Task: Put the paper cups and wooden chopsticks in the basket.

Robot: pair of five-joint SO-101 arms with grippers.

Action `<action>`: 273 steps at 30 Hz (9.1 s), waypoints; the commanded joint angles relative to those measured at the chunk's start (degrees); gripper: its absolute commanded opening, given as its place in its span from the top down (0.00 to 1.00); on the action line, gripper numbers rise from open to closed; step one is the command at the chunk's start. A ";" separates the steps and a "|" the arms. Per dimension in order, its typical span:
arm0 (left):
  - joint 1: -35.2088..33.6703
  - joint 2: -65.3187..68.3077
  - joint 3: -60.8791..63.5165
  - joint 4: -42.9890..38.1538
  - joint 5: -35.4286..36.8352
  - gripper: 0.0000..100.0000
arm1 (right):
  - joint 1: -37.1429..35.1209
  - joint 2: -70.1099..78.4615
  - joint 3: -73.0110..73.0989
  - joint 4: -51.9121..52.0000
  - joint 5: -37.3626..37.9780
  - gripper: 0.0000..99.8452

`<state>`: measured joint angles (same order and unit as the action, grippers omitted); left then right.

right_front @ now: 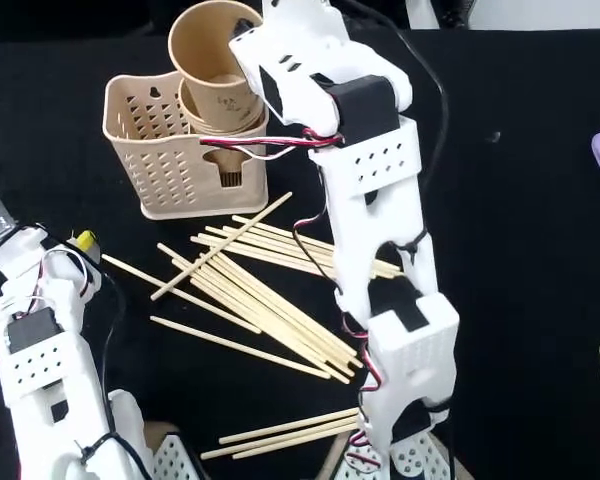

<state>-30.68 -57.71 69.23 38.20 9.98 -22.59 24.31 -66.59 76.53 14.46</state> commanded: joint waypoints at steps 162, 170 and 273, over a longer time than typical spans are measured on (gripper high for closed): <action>79.43 -0.35 -14.64 38.42 -31.38 0.76 | 58.37 -78.20 105.80 12.84 33.76 0.79; 93.67 1.85 -5.32 26.90 -25.49 0.68 | 72.26 -78.11 101.41 10.20 34.29 0.79; 80.84 31.56 -14.73 25.93 -31.30 0.97 | 75.87 -49.98 82.59 16.09 34.29 0.78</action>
<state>55.38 -25.54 57.36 63.96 -18.68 52.40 -24.48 18.86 92.26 48.13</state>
